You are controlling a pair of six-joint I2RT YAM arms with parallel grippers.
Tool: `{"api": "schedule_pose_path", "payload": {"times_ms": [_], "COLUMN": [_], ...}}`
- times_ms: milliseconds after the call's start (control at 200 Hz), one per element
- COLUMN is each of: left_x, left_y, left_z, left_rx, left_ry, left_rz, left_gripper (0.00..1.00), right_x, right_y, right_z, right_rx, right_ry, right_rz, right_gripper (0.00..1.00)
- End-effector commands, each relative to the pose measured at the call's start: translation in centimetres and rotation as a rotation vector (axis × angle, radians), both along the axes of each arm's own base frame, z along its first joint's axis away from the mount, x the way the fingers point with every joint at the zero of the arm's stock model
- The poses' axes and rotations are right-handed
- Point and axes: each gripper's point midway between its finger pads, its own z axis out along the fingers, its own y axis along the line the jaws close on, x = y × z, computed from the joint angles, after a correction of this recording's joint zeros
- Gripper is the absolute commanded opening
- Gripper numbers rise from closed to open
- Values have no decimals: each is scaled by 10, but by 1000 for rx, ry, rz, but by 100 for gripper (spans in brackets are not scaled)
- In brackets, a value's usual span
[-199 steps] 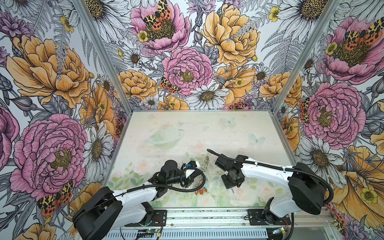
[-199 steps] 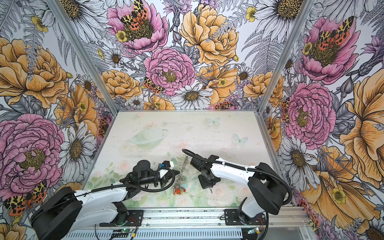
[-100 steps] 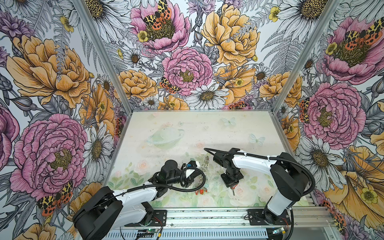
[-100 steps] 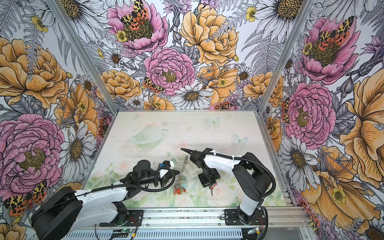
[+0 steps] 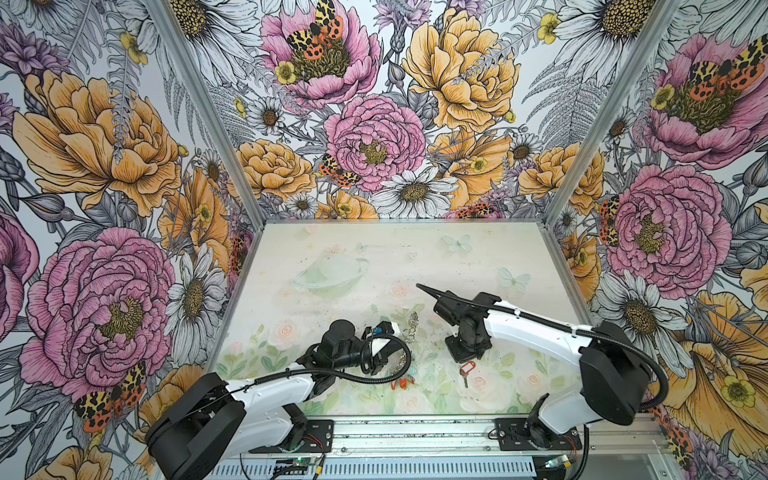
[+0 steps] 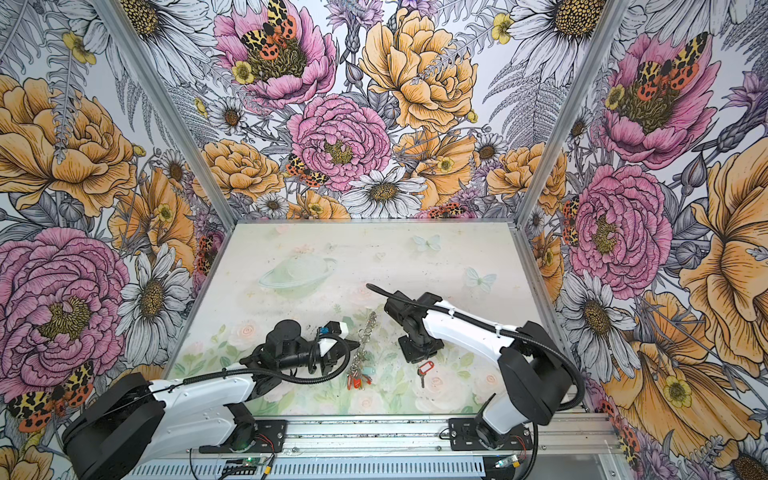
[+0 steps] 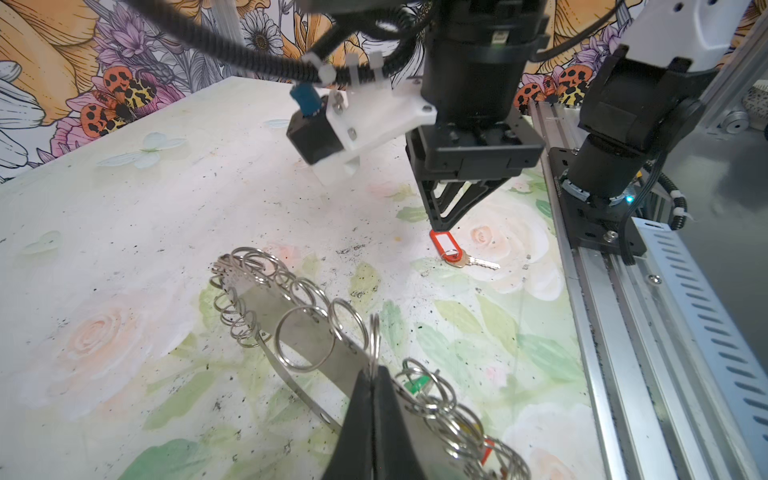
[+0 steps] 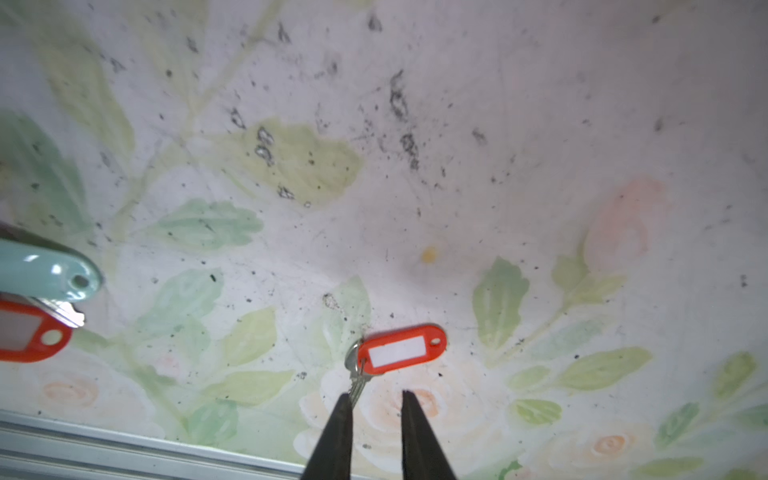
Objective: Put the keys on the keyring
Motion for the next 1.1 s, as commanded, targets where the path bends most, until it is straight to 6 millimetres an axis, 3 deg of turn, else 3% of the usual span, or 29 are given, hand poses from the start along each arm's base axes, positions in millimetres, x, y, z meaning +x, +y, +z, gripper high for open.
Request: {"api": "schedule_pose_path", "payload": {"times_ms": [0, 385, 756, 1096], "left_x": [2, 1, 2, 2], "left_y": [-8, -9, -9, -9], "left_z": [17, 16, 16, 16], "left_rx": [-35, -34, -33, -33], "left_ry": [-46, -39, -39, -38], "left_rz": [-26, -30, -29, -31], "left_gripper": [0, 0, 0, 0], "right_x": [6, -19, -17, -13], "right_y": [3, 5, 2, 0], "right_z": [9, -20, -35, -40], "right_rx": [85, 152, 106, 75], "right_ry": [-151, -293, -323, -334], "right_rz": [-78, -113, -110, -96], "right_gripper": [21, 18, 21, 17]}}
